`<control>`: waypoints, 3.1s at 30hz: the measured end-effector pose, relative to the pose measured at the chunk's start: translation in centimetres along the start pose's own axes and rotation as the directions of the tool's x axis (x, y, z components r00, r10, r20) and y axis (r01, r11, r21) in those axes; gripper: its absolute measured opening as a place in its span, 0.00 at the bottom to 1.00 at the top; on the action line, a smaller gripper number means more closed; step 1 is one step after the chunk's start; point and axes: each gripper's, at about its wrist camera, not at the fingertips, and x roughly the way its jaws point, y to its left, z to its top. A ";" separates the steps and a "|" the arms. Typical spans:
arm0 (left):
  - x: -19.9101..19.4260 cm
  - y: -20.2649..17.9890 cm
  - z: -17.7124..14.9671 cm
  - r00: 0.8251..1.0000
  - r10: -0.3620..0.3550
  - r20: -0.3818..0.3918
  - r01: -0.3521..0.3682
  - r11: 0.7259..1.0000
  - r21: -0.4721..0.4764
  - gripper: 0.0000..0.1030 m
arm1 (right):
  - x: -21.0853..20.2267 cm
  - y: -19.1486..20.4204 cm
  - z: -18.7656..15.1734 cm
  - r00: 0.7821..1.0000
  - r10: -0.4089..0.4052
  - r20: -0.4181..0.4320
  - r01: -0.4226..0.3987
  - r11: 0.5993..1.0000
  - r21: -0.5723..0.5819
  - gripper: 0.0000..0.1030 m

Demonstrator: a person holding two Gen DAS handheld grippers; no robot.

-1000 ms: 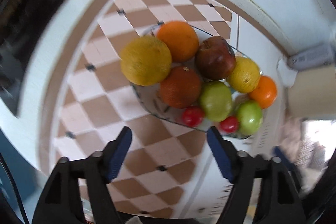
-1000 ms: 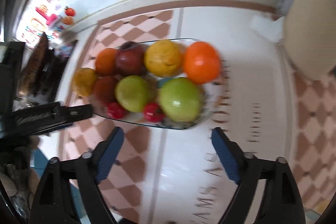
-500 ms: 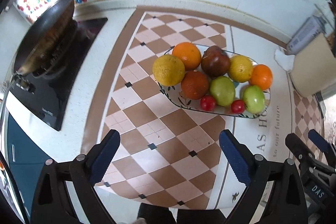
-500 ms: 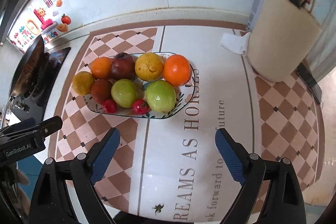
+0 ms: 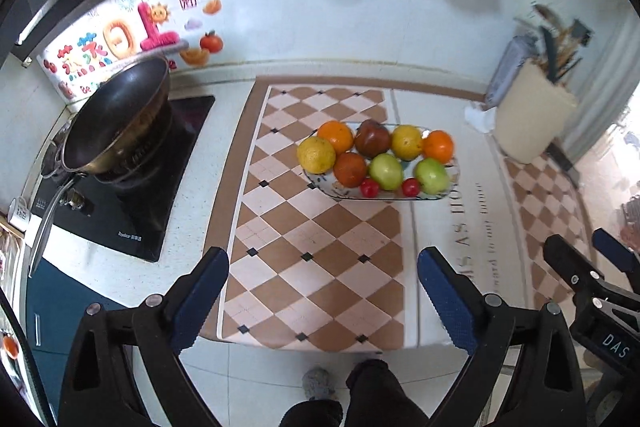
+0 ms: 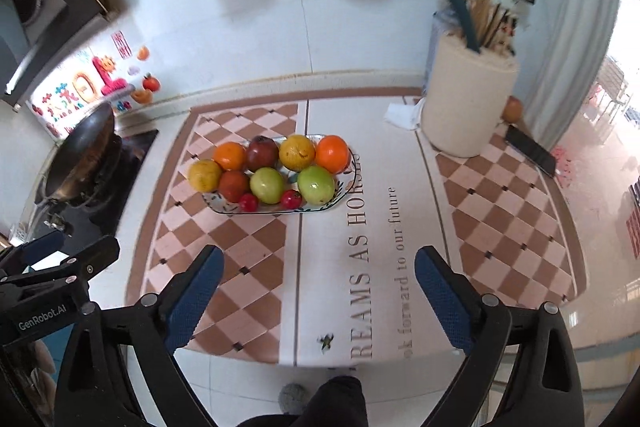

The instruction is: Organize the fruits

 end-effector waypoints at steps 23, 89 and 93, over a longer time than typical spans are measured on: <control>-15.4 -0.3 -6.7 0.977 -0.008 0.214 0.004 1.000 0.016 0.94 | -18.8 0.1 -6.2 0.981 0.032 0.191 -0.024 0.999 -0.042 0.98; -4.8 -0.2 -0.2 0.991 0.062 0.119 -0.057 0.998 -0.039 1.00 | -3.5 -0.1 1.3 0.999 -0.021 0.051 0.024 0.998 -0.064 0.98; -4.9 -0.2 -0.3 0.991 0.062 0.118 -0.058 0.998 -0.039 1.00 | -3.5 -0.1 1.1 0.999 -0.022 0.049 0.025 0.997 -0.067 0.98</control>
